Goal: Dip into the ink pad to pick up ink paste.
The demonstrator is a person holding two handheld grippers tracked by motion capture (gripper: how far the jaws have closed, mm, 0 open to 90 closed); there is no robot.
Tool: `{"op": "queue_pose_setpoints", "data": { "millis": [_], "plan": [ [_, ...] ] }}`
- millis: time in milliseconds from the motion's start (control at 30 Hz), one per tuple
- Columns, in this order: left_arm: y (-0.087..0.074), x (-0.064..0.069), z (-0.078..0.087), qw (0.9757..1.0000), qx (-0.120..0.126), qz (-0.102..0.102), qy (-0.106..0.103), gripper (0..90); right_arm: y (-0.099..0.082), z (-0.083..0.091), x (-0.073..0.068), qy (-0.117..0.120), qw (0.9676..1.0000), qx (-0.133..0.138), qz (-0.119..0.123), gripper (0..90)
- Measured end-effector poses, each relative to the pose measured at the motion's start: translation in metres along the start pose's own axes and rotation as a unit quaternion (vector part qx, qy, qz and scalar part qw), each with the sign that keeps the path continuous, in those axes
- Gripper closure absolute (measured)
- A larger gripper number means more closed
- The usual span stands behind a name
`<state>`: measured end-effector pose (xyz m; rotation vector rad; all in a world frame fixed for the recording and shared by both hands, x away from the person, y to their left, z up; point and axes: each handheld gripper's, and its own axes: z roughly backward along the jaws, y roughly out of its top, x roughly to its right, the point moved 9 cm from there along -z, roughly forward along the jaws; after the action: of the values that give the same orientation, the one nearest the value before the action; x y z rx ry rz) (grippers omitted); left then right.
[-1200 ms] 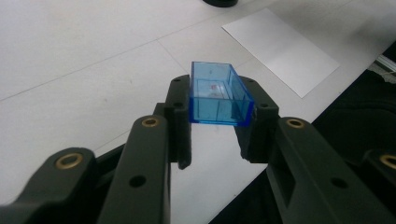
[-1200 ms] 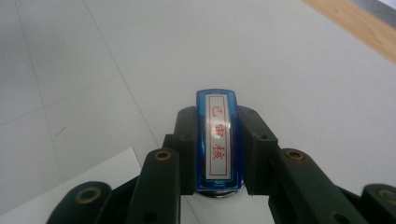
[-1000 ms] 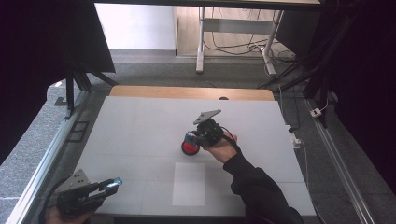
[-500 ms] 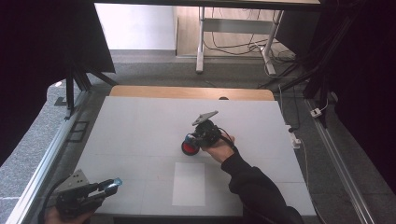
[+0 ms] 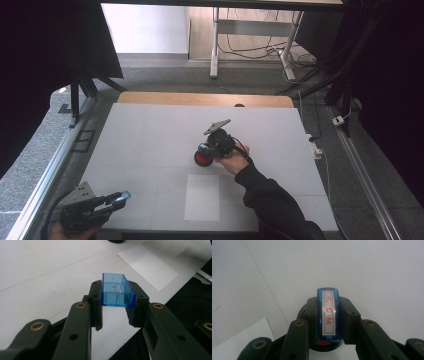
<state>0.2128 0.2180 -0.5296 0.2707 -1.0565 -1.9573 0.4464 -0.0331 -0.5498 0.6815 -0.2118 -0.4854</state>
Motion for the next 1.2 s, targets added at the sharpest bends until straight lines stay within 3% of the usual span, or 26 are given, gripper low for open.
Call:
{"op": "queue_pose_setpoints", "data": {
  "millis": [167, 300, 533, 833, 933, 1200],
  "plan": [
    [0.0, 0.0, 0.0, 1.0, -0.001, -0.001, 0.0, 68.4, 0.001, -0.001, -0.006, -0.026, 0.9989, -0.013, 0.037, 71.9],
    [0.0, 0.0, 0.0, 1.0, -0.002, -0.001, 0.001, 68.4, 0.001, -0.001, -0.008, -0.034, 0.9982, -0.018, 0.045, 72.0],
    [0.0, 0.0, 0.0, 1.0, -0.002, 0.001, -0.002, 68.4, 0.001, -0.001, -0.002, -0.007, 1.0, -0.002, 0.001, 72.0],
    [0.0, -0.001, 0.0, 1.0, -0.003, 0.005, -0.003, 68.4, -0.001, -0.001, 0.005, 0.023, 0.9989, 0.008, -0.039, 72.0],
    [-0.001, -0.001, 0.0, 1.0, -0.003, 0.006, -0.003, 68.3, 0.0, -0.002, 0.004, 0.019, 0.9992, 0.006, -0.034, 72.0],
    [-0.001, -0.001, 0.0, 1.0, -0.003, 0.005, -0.003, 68.4, 0.001, -0.002, -0.004, -0.02, 0.9997, -0.007, 0.012, 71.9]
  ]
}}
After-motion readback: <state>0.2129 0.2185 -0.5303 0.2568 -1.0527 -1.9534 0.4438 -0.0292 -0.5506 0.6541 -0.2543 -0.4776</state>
